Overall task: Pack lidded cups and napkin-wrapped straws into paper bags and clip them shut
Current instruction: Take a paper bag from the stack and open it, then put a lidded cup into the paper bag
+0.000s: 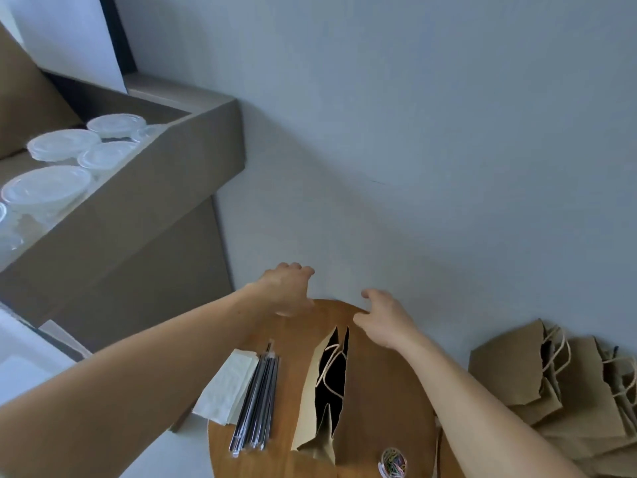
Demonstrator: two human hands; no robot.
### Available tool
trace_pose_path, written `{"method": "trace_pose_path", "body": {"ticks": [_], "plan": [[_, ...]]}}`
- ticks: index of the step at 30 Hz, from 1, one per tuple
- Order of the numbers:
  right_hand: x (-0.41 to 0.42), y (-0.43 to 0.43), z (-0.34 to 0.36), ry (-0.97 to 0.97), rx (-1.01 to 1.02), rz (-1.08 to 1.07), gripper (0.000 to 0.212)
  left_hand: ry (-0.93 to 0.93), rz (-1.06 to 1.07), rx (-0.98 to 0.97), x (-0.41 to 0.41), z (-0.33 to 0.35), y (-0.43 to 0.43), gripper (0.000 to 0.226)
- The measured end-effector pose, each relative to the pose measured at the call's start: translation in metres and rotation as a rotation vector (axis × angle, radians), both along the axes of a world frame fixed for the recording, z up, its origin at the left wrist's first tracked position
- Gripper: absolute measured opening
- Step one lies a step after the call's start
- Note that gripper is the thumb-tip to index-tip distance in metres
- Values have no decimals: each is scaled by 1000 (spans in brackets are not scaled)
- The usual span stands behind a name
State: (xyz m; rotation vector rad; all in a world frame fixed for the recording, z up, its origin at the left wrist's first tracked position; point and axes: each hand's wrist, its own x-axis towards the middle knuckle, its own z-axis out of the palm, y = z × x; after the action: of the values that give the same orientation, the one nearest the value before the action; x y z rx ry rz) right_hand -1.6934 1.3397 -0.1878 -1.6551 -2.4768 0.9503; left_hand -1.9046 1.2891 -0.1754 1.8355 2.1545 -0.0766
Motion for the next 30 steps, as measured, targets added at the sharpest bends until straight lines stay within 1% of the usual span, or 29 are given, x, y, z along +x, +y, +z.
{"method": "trace_pose_path", "body": {"ticks": [2, 7, 14, 20, 22, 25, 28, 30], "plan": [[-13, 8, 18, -9, 75, 69, 61, 29, 22, 40, -7, 22, -1, 72], [-49, 22, 59, -4, 187, 205, 58, 80, 113, 165, -34, 83, -17, 71], [-128, 9, 128, 122, 356, 319, 49, 142, 249, 337, -104, 160, -52, 67], [-218, -22, 188, 277, 508, 437, 44, 171, 363, 433, -201, 197, -99, 63], [-251, -37, 201, 318, 514, 480, 44, 185, 394, 438, -238, 206, -117, 63], [-301, -64, 211, 351, 511, 581, 47, 223, 443, 408, -292, 211, -148, 57], [-348, -98, 213, 346, 407, 744, 52, 213, 533, 372, -339, 211, -185, 64], [-376, -119, 209, 308, 348, 836, 54, 196, 572, 357, -365, 207, -207, 59]]}}
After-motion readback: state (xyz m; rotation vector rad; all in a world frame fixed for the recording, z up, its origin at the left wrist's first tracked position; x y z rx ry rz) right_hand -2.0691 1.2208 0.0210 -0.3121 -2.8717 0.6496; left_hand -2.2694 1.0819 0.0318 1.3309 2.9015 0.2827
